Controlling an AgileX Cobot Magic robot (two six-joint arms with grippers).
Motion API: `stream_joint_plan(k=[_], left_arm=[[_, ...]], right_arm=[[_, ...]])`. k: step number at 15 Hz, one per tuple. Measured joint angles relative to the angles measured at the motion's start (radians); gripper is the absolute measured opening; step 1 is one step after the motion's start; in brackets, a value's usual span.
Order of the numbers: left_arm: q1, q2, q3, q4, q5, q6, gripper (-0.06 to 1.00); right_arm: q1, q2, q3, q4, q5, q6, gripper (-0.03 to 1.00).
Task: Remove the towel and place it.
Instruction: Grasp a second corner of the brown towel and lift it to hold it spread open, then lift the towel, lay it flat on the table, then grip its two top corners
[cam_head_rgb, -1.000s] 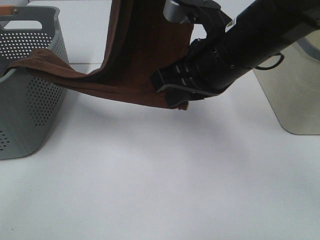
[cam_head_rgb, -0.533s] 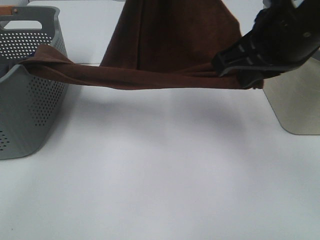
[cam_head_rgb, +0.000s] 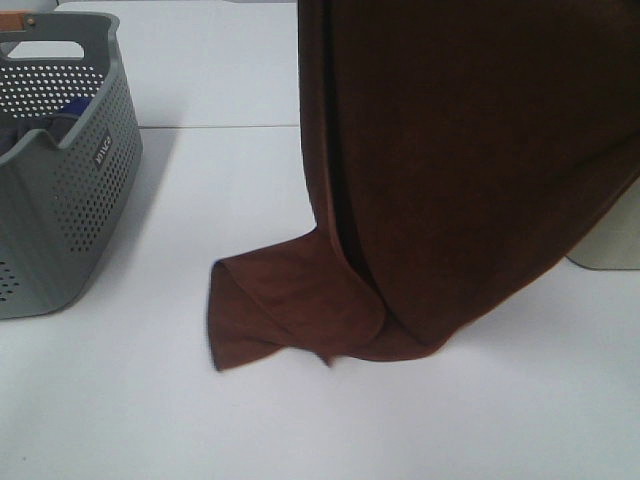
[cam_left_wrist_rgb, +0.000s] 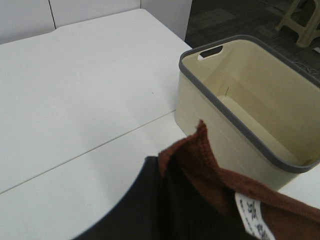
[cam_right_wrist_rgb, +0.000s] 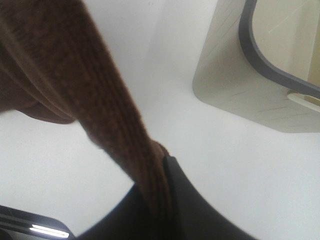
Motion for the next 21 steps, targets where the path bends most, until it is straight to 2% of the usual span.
stream_joint_plan(k=[3, 6, 9, 10, 12, 14, 16, 17, 18, 19, 21], left_arm=[[-0.001, -0.088, 0.0, -0.011, 0.136, 0.0, 0.0], [-0.008, -0.137, 0.0, 0.041, 0.247, 0.001, 0.0], [-0.008, -0.141, 0.0, 0.125, 0.316, 0.0, 0.0], [-0.008, -0.131, 0.0, 0.182, 0.321, -0.001, 0.0], [-0.008, -0.108, 0.004, 0.242, 0.321, -0.003, 0.0], [-0.008, -0.045, 0.005, 0.351, 0.318, -0.011, 0.0], [0.01, 0.042, 0.005, 0.494, 0.261, -0.048, 0.0], [0.037, 0.081, 0.008, 0.529, 0.2, -0.062, 0.0], [0.071, 0.118, 0.01, 0.541, 0.127, -0.08, 0.0], [0.15, 0.164, 0.01, 0.544, -0.037, -0.117, 0.0], [0.216, 0.175, 0.01, 0.541, -0.205, -0.129, 0.0]], right_arm=[[0.0, -0.1, -0.001, 0.0, -0.015, 0.0, 0.0], [0.0, -0.137, -0.003, 0.0, -0.11, 0.0, 0.0], [0.0, -0.079, -0.039, -0.001, -0.165, 0.0, 0.0], [0.0, -0.022, -0.06, -0.014, -0.182, -0.001, 0.0], [0.0, 0.049, -0.093, -0.043, -0.188, -0.001, 0.0], [0.0, 0.153, -0.147, -0.096, -0.192, 0.021, 0.0], [0.0, 0.257, -0.24, -0.164, -0.22, 0.067, 0.0], [0.0, 0.309, -0.297, -0.207, -0.229, 0.087, 0.0], [0.0, 0.371, -0.362, -0.255, -0.242, 0.102, 0.0], [0.0, 0.498, -0.525, -0.347, -0.259, 0.104, 0.0], [0.0, 0.637, -0.709, -0.436, -0.283, 0.105, 0.0]])
